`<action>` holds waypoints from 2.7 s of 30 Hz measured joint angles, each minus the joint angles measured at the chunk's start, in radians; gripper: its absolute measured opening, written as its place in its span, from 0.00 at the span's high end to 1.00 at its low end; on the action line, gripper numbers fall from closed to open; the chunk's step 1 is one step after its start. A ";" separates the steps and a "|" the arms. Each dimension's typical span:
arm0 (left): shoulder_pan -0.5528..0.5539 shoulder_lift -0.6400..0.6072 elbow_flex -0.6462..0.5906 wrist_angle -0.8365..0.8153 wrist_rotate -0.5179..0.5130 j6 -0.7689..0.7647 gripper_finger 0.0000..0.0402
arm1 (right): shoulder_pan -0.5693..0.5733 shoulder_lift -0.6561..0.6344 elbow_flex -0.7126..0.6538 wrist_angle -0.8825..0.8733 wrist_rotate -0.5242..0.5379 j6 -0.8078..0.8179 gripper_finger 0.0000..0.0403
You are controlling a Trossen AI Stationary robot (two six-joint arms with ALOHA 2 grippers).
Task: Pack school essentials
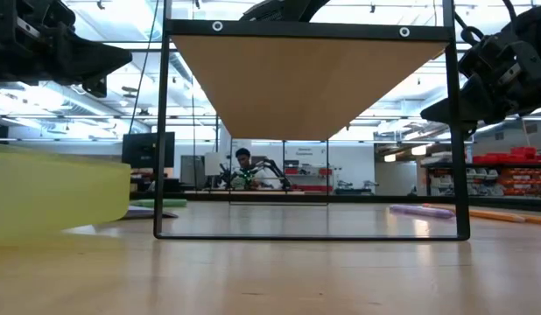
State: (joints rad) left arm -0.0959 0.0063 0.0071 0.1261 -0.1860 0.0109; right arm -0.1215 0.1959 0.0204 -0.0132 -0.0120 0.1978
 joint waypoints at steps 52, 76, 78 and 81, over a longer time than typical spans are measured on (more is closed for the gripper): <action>0.000 0.000 0.000 0.000 0.000 0.000 0.93 | 0.000 0.000 0.000 0.139 0.251 0.533 0.99; 0.000 0.000 0.000 0.000 0.000 0.000 0.91 | -0.016 0.166 0.168 -0.365 0.445 0.869 0.99; 0.000 0.000 0.000 0.000 0.000 0.000 0.90 | -0.016 0.207 0.217 -0.409 0.445 0.866 0.99; 0.000 0.000 0.000 0.000 0.000 0.000 0.91 | -0.016 0.277 0.275 -0.429 0.446 0.835 0.99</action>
State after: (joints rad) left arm -0.0957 0.0061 0.0071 0.1261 -0.1857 0.0111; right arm -0.1371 0.4733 0.2952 -0.4426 0.4339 1.0327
